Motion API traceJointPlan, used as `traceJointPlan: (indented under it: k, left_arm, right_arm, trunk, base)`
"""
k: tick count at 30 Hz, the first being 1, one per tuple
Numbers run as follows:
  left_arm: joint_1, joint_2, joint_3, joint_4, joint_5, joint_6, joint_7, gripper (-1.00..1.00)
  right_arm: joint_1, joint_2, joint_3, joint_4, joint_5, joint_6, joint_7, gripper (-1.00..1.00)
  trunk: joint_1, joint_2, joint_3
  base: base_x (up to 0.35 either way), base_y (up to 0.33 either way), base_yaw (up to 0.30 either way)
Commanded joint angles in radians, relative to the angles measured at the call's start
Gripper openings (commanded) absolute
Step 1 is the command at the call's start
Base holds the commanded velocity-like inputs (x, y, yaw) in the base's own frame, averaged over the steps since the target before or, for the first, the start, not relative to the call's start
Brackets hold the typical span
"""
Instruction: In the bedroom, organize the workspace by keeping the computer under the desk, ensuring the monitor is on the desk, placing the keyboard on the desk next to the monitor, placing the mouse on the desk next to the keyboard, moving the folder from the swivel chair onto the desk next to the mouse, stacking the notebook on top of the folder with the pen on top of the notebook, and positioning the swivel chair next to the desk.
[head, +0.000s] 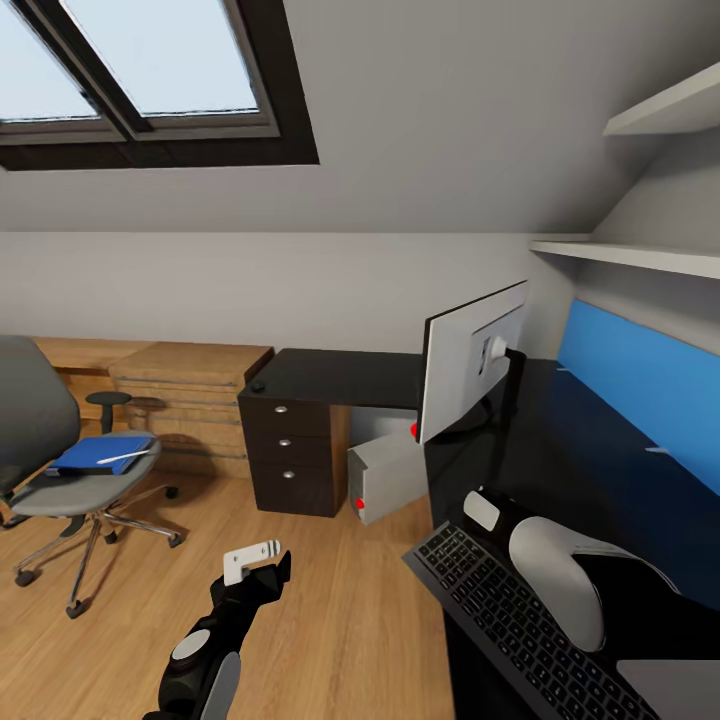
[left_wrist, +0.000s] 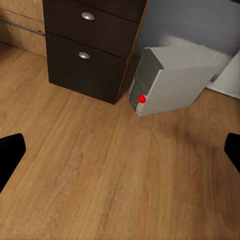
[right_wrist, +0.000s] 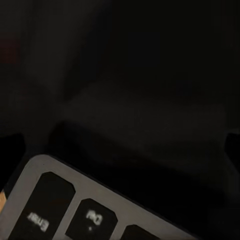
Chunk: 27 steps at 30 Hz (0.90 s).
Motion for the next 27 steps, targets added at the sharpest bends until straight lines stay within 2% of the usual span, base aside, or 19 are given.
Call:
traceJointPlan:
  k: [1,7,12,19,25,27]
  left_arm:
    - [-0.001,0.0,-0.002,-0.001,0.011,0.004,0.009,1.0]
    - [-0.001,0.0,-0.002,-0.001,0.011,0.004,0.009,1.0]
    - [-0.001,0.0,-0.002,-0.001,0.011,0.004,0.009,1.0]
    - [-0.001,0.0,-0.002,-0.001,0.011,0.004,0.009,1.0]
    - [-0.001,0.0,-0.002,-0.001,0.011,0.004,0.009,1.0]
    - [-0.001,0.0,-0.002,-0.001,0.011,0.004,0.009,1.0]
  right_arm:
    - [-0.001,0.0,-0.007,0.001,0.005,0.002,-0.004,1.0]
    - [-0.001,0.001,-0.006,-0.002,0.008,0.002,-0.013,1.0]
    - [-0.001,0.001,-0.004,-0.005,0.02,0.001,-0.076,1.0]
    - [-0.001,-0.001,-0.003,-0.014,0.031,-0.006,-0.103,1.0]
    - [-0.001,-0.001,-0.001,-0.018,0.057,-0.011,-0.12,1.0]
    - [-0.001,0.0,0.0,-0.018,0.077,-0.011,-0.138,1.0]
  trunk:
    - [0.0,-0.001,-0.001]
    - [0.0,-0.001,-0.001]
    - [0.0,-0.001,-0.001]
    - [0.0,-0.001,-0.001]
    - [0.0,-0.001,-0.001]
    - [0.0,-0.001,-0.001]
  base:
    - [0.0,0.0,0.028]
    - [0.0,0.0,0.009]
    - [0.0,0.0,0.001]
    - [0.0,0.0,0.0]
    - [0.0,0.0,0.0]
    - [0.0,0.0,0.0]
